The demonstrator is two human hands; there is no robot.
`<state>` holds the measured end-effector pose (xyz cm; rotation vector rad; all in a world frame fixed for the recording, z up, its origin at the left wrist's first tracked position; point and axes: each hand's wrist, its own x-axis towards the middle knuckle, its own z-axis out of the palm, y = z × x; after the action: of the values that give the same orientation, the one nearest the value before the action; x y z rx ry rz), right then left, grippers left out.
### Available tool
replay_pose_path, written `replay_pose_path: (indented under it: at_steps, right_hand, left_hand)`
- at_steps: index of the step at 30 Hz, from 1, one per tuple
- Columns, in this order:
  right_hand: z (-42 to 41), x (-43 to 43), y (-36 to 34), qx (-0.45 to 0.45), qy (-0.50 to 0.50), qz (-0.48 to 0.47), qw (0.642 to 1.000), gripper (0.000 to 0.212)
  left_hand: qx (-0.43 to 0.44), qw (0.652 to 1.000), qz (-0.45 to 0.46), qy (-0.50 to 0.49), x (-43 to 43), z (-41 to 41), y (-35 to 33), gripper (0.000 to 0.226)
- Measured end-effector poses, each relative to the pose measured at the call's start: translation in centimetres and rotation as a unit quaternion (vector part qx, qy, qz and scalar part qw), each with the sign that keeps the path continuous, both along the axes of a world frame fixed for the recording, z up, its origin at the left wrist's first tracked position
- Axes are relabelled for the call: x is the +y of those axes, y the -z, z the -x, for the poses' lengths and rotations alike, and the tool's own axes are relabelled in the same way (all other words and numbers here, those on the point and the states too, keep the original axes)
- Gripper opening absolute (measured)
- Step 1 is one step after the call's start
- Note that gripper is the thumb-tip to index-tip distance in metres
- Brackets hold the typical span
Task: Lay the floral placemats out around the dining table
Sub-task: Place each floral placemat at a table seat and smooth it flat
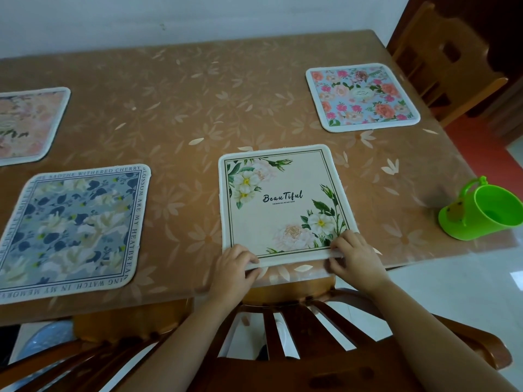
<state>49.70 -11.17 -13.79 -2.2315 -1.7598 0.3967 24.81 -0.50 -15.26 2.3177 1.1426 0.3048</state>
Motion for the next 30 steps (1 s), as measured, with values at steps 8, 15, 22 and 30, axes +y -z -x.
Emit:
replay_pose_path:
  at_steps: [8,15,22,30]
  right_hand:
    - [1.7,1.0,2.7,-0.084,-0.04,0.123,0.988,0.062]
    - [2.3,4.1,3.3,-0.095,-0.05,0.15,0.983,0.068]
    - [0.3,11.4,3.7,-0.092,-0.024,0.109,0.99,0.067]
    - [-2.6,20.2,4.9,-0.118,-0.023,0.081,0.989,0.068]
  left_hand:
    - [0.196,0.979,-0.014,0.058,1.2,-0.2,2.2,0.071]
    - [0.219,0.973,-0.059,0.042,3.4,-2.9,2.9,0.068]
    - [0.198,0.979,-0.048,-0.015,9.5,-6.7,3.3,0.064]
    - [0.159,0.983,-0.073,-0.054,16.8,-10.7,3.9,0.059]
